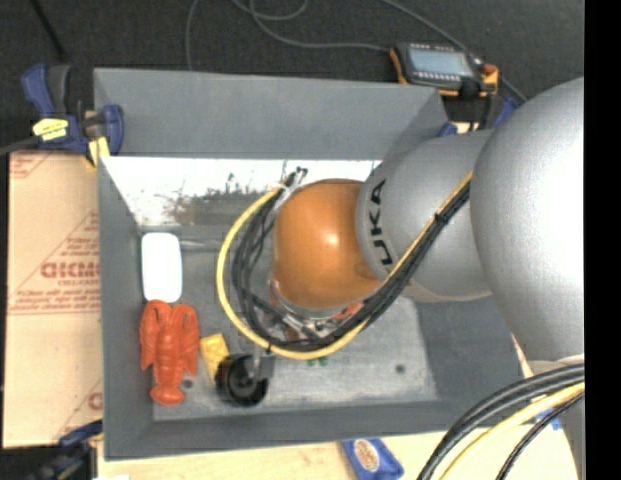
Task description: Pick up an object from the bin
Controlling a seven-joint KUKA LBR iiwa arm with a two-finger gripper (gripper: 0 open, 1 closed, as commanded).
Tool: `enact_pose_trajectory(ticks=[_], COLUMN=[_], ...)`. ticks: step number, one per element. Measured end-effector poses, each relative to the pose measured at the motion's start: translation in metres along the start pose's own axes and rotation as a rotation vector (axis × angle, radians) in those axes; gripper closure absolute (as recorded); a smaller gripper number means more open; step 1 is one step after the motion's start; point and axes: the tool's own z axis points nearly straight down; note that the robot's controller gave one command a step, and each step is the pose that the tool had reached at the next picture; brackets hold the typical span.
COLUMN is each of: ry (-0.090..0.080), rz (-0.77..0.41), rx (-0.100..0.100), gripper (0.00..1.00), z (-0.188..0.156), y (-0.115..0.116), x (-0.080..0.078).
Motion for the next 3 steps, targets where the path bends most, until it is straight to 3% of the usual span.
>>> enact_pose_trajectory(ticks=[3], ry=[0.004], rz=[-0.022], rx=[0.007], gripper=[1.0], z=[0.004], y=[0.02], x=[-0.005])
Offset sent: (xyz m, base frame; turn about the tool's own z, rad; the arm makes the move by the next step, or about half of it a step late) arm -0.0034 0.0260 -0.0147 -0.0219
